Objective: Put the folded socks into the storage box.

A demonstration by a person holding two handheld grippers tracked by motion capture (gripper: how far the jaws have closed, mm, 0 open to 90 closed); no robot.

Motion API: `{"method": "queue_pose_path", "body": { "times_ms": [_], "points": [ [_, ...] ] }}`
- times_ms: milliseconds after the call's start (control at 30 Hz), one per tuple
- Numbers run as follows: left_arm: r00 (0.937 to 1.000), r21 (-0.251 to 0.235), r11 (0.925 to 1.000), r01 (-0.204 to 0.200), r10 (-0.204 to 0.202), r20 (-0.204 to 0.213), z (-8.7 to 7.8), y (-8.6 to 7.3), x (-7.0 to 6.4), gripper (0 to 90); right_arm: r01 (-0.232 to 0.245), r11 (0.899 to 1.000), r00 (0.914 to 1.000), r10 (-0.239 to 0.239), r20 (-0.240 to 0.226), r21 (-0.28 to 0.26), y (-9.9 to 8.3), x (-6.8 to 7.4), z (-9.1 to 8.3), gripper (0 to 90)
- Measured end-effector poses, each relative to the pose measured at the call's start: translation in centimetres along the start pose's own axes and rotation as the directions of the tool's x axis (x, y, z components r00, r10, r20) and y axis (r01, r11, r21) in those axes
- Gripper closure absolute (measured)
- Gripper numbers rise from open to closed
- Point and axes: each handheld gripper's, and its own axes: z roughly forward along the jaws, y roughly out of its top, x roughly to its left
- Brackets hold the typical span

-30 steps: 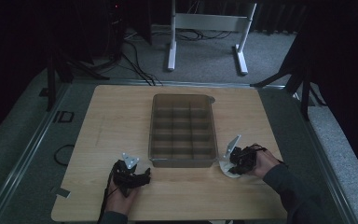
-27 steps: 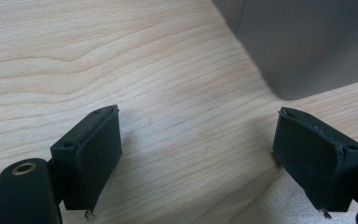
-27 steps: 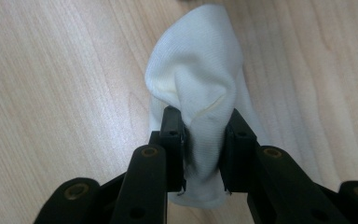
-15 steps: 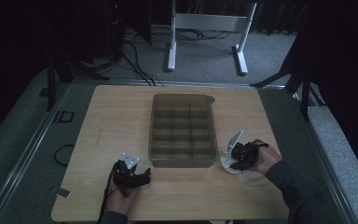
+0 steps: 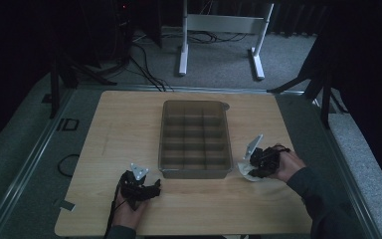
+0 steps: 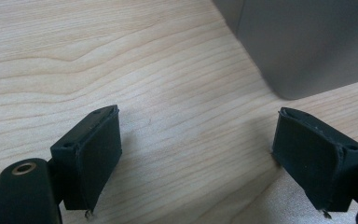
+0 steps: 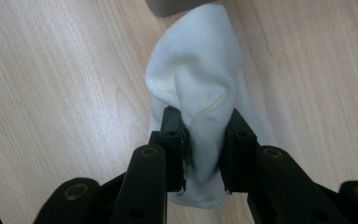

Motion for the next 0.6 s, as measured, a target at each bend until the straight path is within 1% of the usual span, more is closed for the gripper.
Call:
{"method": "queue_pose_path", "body": {
  "times_ms": [600],
  "points": [
    [1.0,-0.001,1.0,0.001,-0.001,-0.001,0.0,0.0,0.0,15.6,0.015,1.0,0.9997,-0.015,0.021,-0.014,0.9,-0.4,-2.3,73.9]
  ]
}}
